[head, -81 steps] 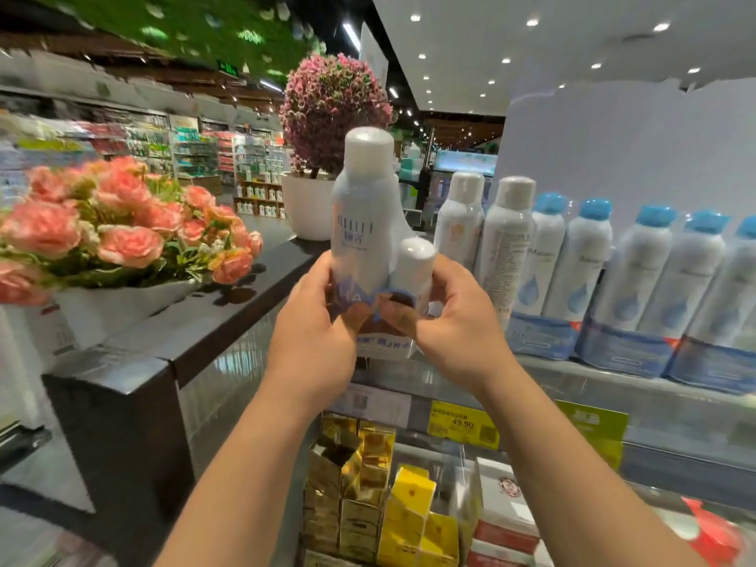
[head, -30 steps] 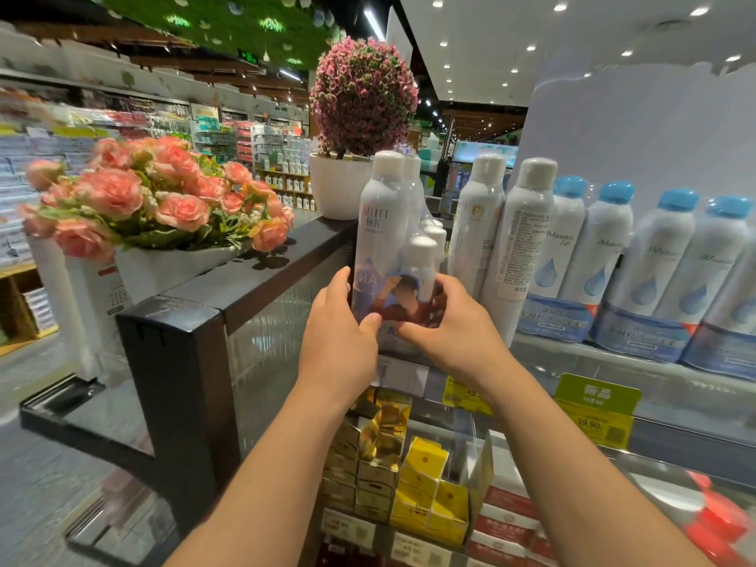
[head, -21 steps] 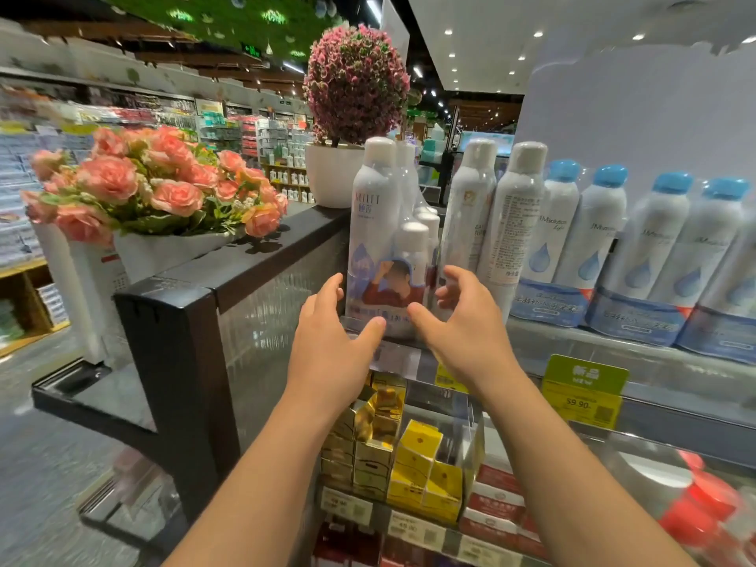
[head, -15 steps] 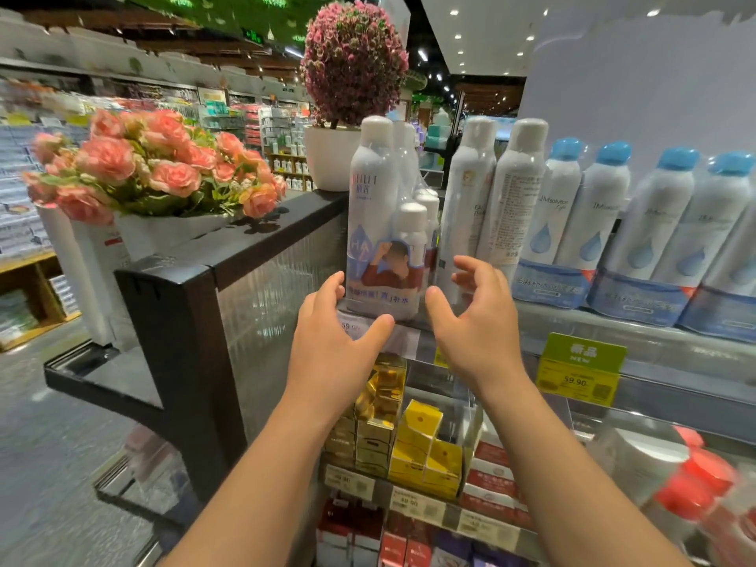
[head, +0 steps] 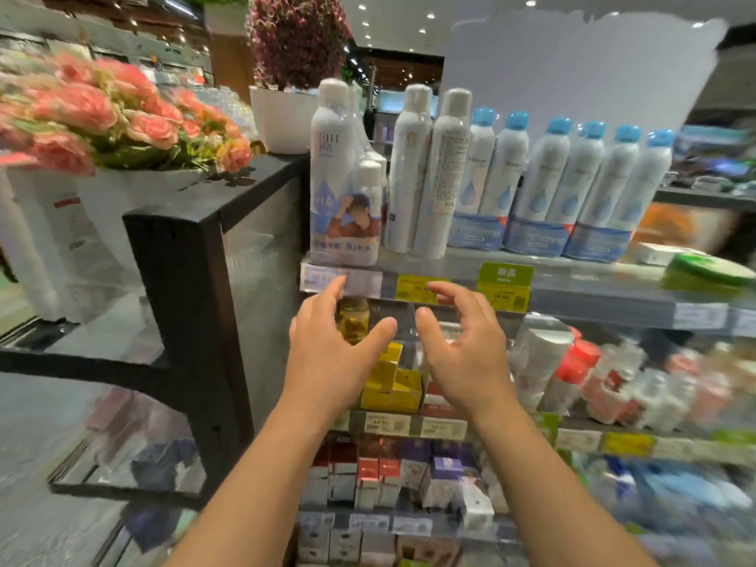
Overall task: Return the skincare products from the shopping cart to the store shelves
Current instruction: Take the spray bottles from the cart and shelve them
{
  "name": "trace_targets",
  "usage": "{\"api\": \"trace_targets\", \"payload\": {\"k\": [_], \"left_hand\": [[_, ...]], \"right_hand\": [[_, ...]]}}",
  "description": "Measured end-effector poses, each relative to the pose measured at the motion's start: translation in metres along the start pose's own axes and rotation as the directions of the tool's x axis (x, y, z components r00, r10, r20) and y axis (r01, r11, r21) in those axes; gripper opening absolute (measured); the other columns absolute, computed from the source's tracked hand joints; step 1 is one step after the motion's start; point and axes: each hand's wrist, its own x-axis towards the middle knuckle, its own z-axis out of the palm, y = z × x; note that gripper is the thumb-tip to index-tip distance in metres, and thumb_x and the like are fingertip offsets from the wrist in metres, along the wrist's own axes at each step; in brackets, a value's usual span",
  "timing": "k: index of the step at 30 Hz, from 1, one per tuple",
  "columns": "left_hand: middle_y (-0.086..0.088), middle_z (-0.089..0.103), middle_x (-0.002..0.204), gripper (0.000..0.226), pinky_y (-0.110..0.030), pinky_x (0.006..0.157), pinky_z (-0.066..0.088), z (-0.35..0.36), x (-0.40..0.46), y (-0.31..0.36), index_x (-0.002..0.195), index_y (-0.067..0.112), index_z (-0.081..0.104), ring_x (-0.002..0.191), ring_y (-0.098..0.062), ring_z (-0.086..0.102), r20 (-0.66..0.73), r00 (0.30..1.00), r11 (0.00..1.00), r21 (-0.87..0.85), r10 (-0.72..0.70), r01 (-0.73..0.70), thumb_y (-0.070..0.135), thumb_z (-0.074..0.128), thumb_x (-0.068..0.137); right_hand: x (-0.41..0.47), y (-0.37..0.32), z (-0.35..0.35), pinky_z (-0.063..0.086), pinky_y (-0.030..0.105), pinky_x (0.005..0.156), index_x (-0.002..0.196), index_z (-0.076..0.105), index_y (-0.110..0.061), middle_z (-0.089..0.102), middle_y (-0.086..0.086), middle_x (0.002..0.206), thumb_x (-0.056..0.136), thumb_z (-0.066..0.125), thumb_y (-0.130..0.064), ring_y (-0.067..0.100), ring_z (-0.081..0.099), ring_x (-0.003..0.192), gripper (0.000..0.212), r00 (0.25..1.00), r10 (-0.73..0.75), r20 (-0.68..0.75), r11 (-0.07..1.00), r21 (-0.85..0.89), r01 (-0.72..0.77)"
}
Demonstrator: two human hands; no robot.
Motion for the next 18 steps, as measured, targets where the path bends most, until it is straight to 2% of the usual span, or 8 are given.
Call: {"api": "trace_targets", "payload": {"k": [3,7,10,13,15,18], "left_hand": [[0.011,0.044,0.147,0.086,-0.045,0.116,0.039,-0.003,-0.028,-0.009,0.155,0.038,0.035,0.141,-0.014,0.039,0.082,0.997,0.999,-0.035,0.002,0.000,0.064,0.069,0.080],[0.012,0.041,0.148,0.084,-0.049,0.115,0.040,0.002,-0.070,-0.018,0.153,0.040,0.035,0.141,-0.014,0.037,0.216,0.976,0.996,-0.093,0.003,0.017,0.066,0.069,0.080],[0.018,0.042,0.141,0.081,-0.046,0.115,0.040,0.011,-0.103,-0.017,0.152,0.041,0.036,0.139,-0.011,0.038,0.320,0.947,0.994,-0.104,0.018,0.016,0.063,0.068,0.081],[0.018,0.042,0.139,0.077,-0.039,0.111,0.041,0.026,-0.130,-0.011,0.151,0.039,0.039,0.134,-0.009,0.041,0.407,0.912,0.994,-0.107,0.041,0.004,0.060,0.069,0.083],[0.016,0.044,0.140,0.075,-0.037,0.109,0.042,0.038,-0.146,-0.005,0.150,0.039,0.041,0.129,-0.007,0.043,0.465,0.883,0.993,-0.119,0.053,0.002,0.060,0.070,0.084],[0.017,0.043,0.138,0.075,-0.042,0.110,0.043,0.056,-0.168,0.006,0.149,0.039,0.042,0.133,-0.012,0.044,0.554,0.829,0.990,-0.143,0.078,0.003,0.063,0.068,0.083]], "right_hand": [[-0.036,-0.007,-0.010,0.038,0.006,0.092,0.127,0.064,-0.034,0.055,-0.017,0.118,0.097,0.067,-0.031,-0.008,0.052,0.111,0.031,0.996,0.083,0.017,0.996,-0.029,-0.083],[-0.090,-0.013,-0.030,0.036,-0.003,0.084,0.123,0.064,-0.035,0.058,-0.014,0.117,0.096,0.068,-0.029,-0.014,0.053,0.106,0.028,0.990,0.143,-0.005,0.985,-0.092,-0.142],[-0.131,-0.015,-0.054,0.032,-0.004,0.086,0.126,0.061,-0.038,0.056,-0.016,0.119,0.098,0.066,-0.031,-0.008,0.053,0.105,0.030,0.972,0.231,-0.037,0.960,-0.152,-0.234],[-0.168,-0.016,-0.083,0.033,-0.002,0.083,0.129,0.058,-0.042,0.053,-0.017,0.126,0.100,0.062,-0.036,-0.009,0.048,0.108,0.030,0.930,0.359,-0.073,0.911,-0.189,-0.367],[-0.190,-0.016,-0.103,0.035,0.002,0.085,0.127,0.055,-0.049,0.052,-0.019,0.129,0.101,0.061,-0.041,-0.013,0.048,0.108,0.028,0.905,0.410,-0.118,0.883,-0.198,-0.426],[-0.223,-0.016,-0.133,0.041,0.020,0.095,0.127,0.050,-0.056,0.050,-0.021,0.134,0.101,0.059,-0.047,-0.009,0.046,0.115,0.029,0.850,0.490,-0.192,0.834,-0.180,-0.521]]}}
